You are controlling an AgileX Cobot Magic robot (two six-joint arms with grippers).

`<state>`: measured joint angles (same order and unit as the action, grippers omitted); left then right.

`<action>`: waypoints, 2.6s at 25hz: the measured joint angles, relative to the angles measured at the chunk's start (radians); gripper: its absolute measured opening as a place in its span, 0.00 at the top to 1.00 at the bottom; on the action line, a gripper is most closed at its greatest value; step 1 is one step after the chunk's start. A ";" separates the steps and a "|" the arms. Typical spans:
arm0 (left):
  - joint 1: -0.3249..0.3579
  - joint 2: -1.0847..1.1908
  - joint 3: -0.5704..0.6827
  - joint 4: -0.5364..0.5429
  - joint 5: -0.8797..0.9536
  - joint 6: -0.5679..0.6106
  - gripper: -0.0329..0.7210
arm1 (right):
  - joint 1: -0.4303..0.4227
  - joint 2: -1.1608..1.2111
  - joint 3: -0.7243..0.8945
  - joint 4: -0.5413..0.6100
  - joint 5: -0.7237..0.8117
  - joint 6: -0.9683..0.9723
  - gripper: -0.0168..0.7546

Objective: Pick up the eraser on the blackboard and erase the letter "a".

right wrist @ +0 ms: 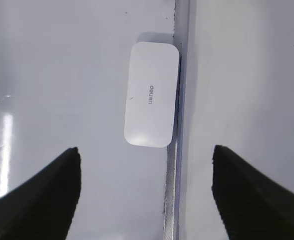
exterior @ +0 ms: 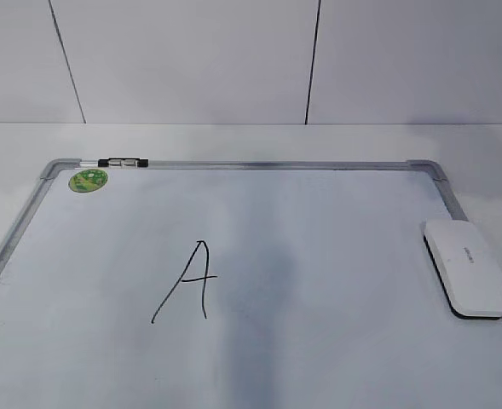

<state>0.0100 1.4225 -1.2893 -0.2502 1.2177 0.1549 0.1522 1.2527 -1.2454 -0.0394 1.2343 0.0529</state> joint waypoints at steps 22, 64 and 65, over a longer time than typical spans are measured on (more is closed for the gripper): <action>-0.034 -0.863 0.535 0.036 0.012 -0.054 0.31 | 0.011 -0.661 0.358 0.008 0.023 -0.008 0.21; -0.052 -1.068 0.779 0.069 -0.118 -0.054 0.38 | -0.011 -1.009 0.747 -0.103 -0.092 -0.046 0.21; -0.052 -1.091 0.779 0.066 -0.118 -0.054 0.38 | -0.024 -1.019 0.747 -0.105 -0.092 -0.046 0.21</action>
<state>-0.0424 0.3319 -0.5104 -0.1839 1.0999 0.1010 0.1278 0.2337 -0.4983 -0.1445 1.1419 0.0074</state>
